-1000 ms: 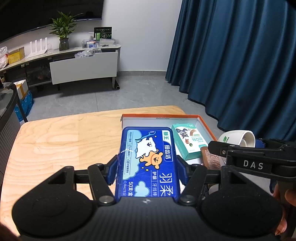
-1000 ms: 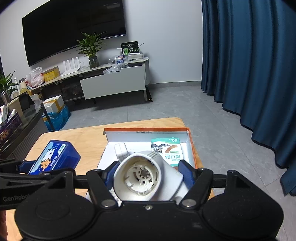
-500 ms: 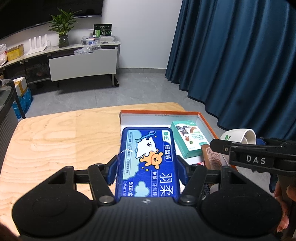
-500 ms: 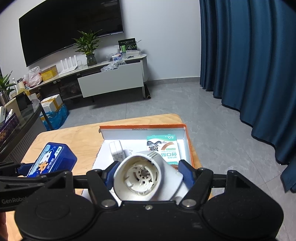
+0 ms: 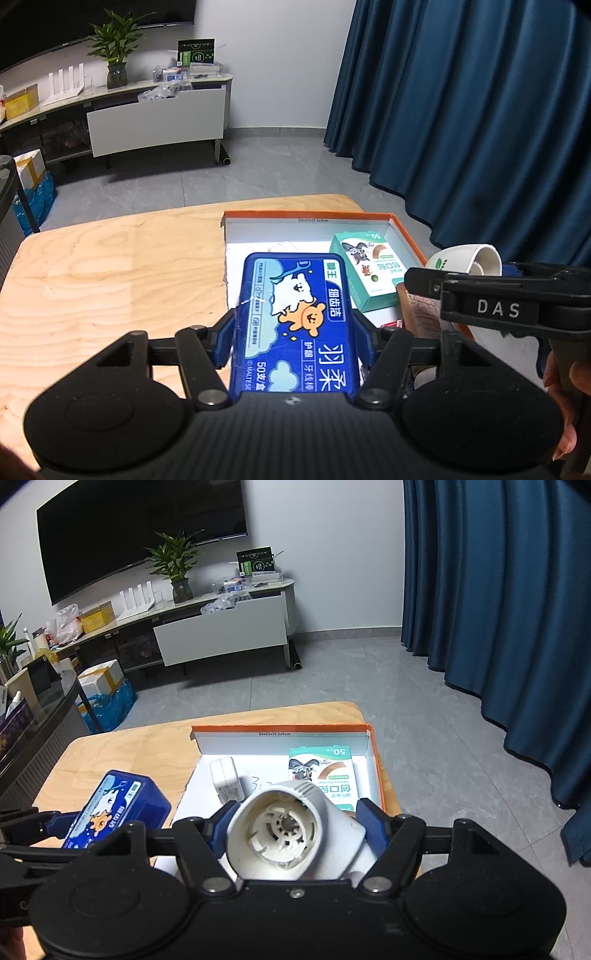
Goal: Organize rigid objects
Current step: 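Lower the tissue pack and white adapter into the tray with both tools, then release both objects and lift both tools away from the tray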
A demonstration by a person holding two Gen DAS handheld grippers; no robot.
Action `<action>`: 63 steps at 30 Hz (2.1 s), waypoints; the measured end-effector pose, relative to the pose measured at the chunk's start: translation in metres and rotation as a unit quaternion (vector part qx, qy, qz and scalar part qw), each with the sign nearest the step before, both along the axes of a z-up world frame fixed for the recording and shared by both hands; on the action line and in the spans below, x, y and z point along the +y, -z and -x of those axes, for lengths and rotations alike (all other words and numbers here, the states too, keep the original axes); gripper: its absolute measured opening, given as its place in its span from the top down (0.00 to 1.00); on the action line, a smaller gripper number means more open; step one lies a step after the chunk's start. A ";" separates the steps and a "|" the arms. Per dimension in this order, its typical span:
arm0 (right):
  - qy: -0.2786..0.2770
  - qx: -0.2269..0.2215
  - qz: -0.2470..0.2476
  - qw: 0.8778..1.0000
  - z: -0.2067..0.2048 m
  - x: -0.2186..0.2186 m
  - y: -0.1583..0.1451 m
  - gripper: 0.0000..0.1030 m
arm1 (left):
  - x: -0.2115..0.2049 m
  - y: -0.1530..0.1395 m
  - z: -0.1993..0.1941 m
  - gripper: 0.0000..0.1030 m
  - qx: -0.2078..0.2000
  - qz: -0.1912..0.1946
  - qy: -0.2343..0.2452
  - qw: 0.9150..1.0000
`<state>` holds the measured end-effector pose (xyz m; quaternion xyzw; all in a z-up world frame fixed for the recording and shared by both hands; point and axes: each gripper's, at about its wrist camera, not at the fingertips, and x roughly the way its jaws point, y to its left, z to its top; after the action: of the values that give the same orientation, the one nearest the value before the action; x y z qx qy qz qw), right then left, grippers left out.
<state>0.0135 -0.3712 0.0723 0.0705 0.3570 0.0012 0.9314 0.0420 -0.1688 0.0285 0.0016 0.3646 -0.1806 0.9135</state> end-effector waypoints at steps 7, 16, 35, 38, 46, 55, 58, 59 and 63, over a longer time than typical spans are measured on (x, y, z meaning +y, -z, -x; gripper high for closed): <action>-0.004 0.005 0.004 1.000 -0.008 0.000 0.004 0.19 | -0.004 0.003 -0.002 0.39 0.002 -0.002 0.000 1.000; -0.006 0.014 0.003 1.000 -0.019 -0.001 0.012 0.19 | -0.007 0.009 -0.010 0.39 0.013 -0.004 -0.001 1.000; -0.007 -0.011 -0.008 1.000 -0.025 -0.008 0.005 0.19 | -0.013 0.024 -0.032 0.39 0.035 0.000 0.000 0.999; 0.005 -0.029 -0.006 1.000 -0.018 -0.014 -0.003 0.19 | -0.016 0.028 -0.037 0.39 0.043 0.007 0.001 0.999; 0.018 -0.037 0.000 0.999 0.007 -0.018 -0.012 0.19 | -0.025 0.024 -0.034 0.17 0.041 0.007 0.015 0.999; 0.023 -0.051 -0.002 0.998 0.052 -0.013 -0.029 0.18 | -0.005 -0.010 0.008 0.01 0.010 -0.004 -0.012 1.000; 0.017 -0.052 -0.010 0.998 0.073 -0.011 -0.032 0.18 | -0.001 -0.021 0.032 0.00 0.006 -0.026 -0.028 0.999; 0.013 -0.052 -0.007 0.999 0.081 -0.009 -0.033 0.17 | -0.002 -0.024 0.042 0.00 0.003 -0.038 -0.029 0.999; 0.012 -0.044 0.005 0.999 0.116 -0.006 -0.028 0.17 | 0.000 -0.030 0.081 0.00 -0.008 -0.067 -0.042 0.997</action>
<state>-0.1030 -0.3774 0.1004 0.0703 0.3148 -0.0082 0.9465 -0.0391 -0.1689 0.0581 0.0491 0.3683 -0.1173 0.9210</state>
